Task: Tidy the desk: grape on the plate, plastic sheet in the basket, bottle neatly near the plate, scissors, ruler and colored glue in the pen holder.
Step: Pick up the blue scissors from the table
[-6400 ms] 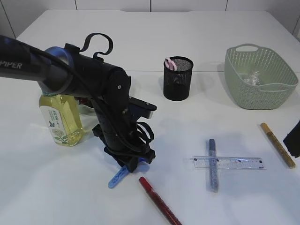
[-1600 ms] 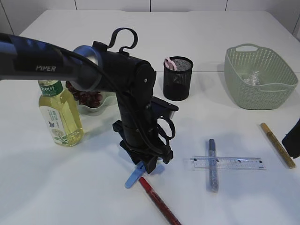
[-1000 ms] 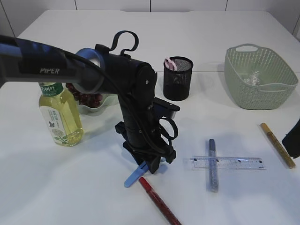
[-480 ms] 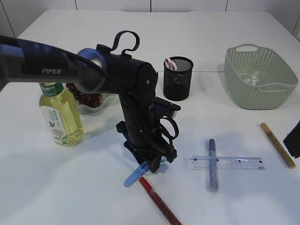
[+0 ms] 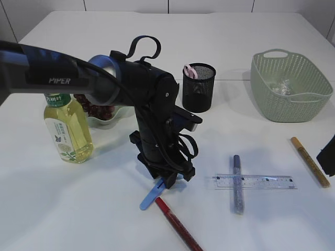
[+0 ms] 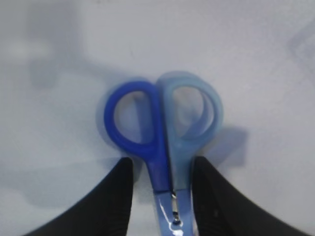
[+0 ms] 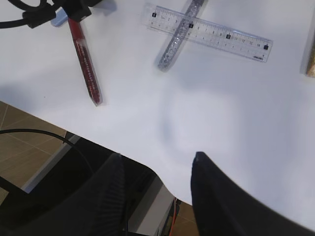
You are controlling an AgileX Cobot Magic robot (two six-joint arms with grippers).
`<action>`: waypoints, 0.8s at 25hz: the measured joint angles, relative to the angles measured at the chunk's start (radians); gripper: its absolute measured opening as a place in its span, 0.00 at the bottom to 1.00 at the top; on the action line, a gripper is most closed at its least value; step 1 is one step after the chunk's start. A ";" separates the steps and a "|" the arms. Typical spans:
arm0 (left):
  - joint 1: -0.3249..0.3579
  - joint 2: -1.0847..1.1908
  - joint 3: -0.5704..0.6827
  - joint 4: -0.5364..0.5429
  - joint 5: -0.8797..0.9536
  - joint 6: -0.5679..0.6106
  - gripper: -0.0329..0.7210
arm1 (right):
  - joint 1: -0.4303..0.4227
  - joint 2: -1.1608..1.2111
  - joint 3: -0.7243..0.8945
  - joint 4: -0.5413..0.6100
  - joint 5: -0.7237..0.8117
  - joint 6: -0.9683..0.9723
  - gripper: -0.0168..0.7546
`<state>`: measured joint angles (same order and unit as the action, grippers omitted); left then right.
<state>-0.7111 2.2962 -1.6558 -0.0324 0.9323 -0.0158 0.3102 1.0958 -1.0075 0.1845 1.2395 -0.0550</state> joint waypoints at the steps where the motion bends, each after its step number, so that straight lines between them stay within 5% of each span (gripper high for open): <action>1: 0.000 0.000 0.000 0.002 0.000 -0.002 0.45 | 0.000 0.000 0.000 0.000 0.000 0.000 0.49; 20: 0.000 0.001 0.000 0.004 0.000 -0.035 0.38 | 0.000 0.000 0.000 -0.002 0.000 0.000 0.49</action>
<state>-0.7111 2.2975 -1.6558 -0.0285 0.9325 -0.0503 0.3102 1.0958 -1.0075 0.1822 1.2395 -0.0550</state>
